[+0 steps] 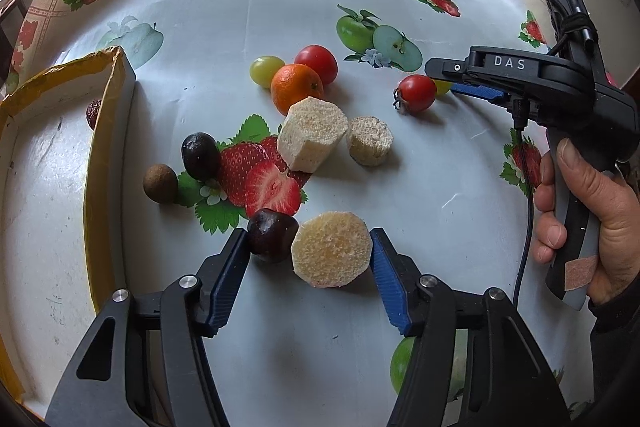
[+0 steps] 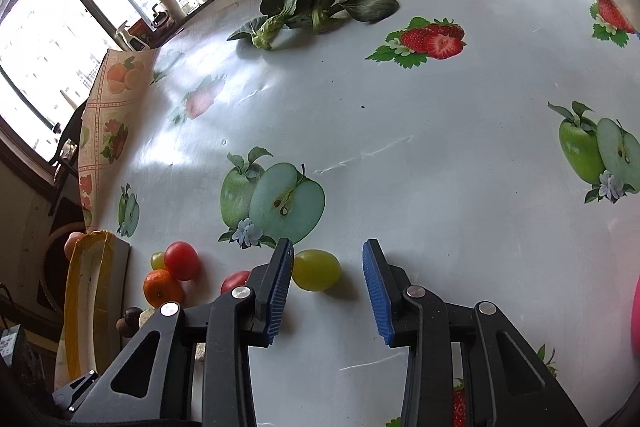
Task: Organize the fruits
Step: 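Grasp the green grape with the right tool while the left tool grasps a large beige slice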
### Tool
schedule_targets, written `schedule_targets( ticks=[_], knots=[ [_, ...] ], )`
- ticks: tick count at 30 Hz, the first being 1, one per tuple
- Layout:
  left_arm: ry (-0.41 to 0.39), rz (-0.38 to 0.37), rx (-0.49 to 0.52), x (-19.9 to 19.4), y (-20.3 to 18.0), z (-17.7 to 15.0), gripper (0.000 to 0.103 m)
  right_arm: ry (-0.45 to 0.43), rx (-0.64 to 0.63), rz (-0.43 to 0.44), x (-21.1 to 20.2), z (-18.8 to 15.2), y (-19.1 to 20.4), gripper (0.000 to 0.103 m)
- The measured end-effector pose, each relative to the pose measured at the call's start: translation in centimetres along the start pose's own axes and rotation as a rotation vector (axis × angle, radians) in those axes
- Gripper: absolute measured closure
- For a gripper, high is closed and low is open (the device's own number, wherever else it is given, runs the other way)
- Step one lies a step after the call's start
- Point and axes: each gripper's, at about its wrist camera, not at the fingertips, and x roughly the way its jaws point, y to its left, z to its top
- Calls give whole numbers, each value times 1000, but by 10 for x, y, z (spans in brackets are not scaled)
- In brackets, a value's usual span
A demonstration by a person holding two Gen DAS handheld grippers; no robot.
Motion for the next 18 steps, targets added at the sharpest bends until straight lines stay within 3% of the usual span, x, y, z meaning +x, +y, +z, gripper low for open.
schedule_targets(
  ticks=[4, 5, 6, 16, 17, 18],
  knots=[
    [5, -27, -6, -1, 2, -1, 48, 12, -81, -64, 8, 0, 20, 70],
    [2, -44, -5, -3, 1, -1, 66, 18, -74, -55, 9, 1, 20, 73],
    [8, -66, 1, -5, 0, -1, 103, 20, -70, -51, 8, 2, 22, 78],
    [-16, -63, 2, -21, 5, -1, 103, -33, -107, -46, -36, -23, 38, 78],
    [-13, -63, -12, -20, 8, -1, 100, -35, -108, -39, -41, -26, 39, 78],
    [-5, -60, -28, -18, 11, 0, 88, -38, -106, -32, -45, -29, 39, 78]
  ],
)
